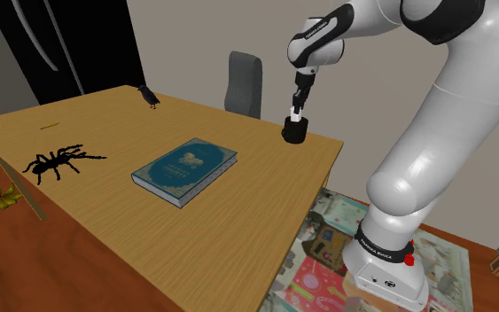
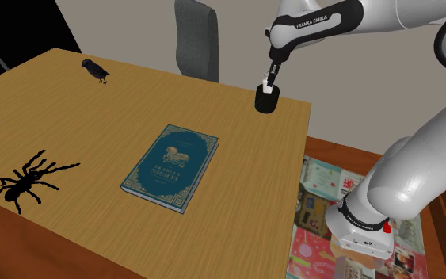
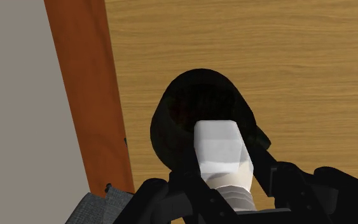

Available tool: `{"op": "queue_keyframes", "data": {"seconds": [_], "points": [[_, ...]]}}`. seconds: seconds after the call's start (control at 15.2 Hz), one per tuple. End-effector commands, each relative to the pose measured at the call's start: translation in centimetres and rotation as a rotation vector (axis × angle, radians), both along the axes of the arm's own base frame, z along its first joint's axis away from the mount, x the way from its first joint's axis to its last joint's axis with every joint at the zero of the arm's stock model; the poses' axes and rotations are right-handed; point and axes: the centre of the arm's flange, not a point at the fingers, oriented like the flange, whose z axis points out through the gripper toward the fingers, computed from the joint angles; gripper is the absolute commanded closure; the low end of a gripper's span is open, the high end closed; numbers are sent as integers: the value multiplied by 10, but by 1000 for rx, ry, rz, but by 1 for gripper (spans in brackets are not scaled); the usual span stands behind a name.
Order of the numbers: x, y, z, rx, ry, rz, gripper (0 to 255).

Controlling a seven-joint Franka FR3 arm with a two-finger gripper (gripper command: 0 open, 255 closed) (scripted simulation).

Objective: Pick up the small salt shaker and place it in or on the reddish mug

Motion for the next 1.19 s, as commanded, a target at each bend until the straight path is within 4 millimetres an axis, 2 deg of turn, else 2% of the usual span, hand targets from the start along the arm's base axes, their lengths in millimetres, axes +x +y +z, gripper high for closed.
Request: {"op": "queue_keyframes", "data": {"seconds": [0.0, 0.26, 0.33, 0.66, 0.92, 1.12], "points": [[0, 0, -1, 0, 0, 0, 255], [0, 0, -1, 0, 0, 0, 255], [0, 0, -1, 0, 0, 0, 0], [0, 0, -1, 0, 0, 0, 0], [-5, 5, 49, 0, 0, 0, 0], [-5, 5, 49, 0, 0, 0, 0]]}}
